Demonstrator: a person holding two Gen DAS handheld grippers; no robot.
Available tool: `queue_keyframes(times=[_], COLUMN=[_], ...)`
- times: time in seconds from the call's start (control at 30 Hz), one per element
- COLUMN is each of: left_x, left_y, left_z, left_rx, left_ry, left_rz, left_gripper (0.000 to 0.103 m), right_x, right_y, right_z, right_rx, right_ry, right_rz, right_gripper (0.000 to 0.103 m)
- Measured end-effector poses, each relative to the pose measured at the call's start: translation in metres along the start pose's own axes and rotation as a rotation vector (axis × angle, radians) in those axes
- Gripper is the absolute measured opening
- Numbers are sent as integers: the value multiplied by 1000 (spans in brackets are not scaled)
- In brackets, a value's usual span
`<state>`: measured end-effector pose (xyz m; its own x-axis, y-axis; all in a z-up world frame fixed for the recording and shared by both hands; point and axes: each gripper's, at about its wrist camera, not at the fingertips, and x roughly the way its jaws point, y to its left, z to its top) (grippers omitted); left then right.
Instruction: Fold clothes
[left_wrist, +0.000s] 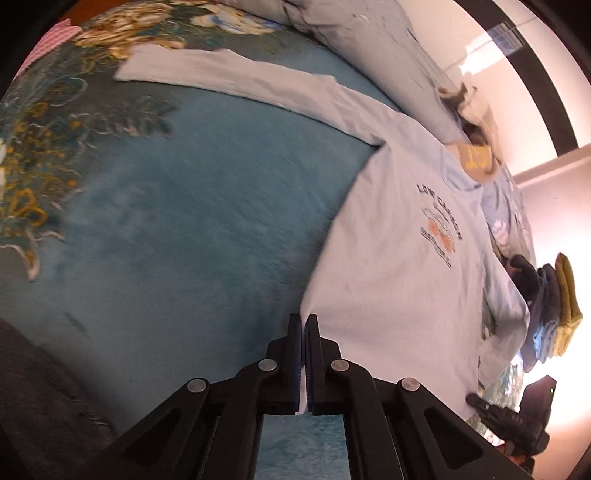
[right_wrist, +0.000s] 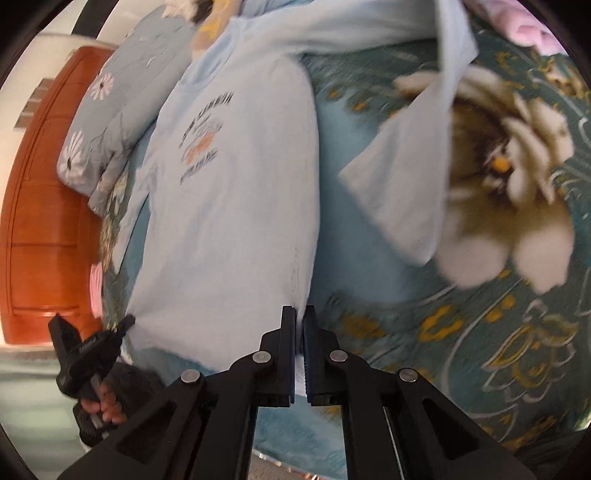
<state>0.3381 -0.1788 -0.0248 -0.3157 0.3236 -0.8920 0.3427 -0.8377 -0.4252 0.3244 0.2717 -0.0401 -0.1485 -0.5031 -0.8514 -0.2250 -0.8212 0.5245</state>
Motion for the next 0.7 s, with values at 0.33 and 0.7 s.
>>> queue_keyframes(times=[0.33, 0.7], left_x=[18, -7], left_y=[-3, -39], left_z=[-13, -3], left_rx=[66, 143], left_ry=[62, -94], left_rz=[138, 58], left_gripper=[2, 54], right_x=[14, -66], right_y=[3, -5], right_z=[-17, 0], right_rx=[-23, 29], right_ry=[86, -231], right_rz=[-112, -95], right_gripper=[2, 37])
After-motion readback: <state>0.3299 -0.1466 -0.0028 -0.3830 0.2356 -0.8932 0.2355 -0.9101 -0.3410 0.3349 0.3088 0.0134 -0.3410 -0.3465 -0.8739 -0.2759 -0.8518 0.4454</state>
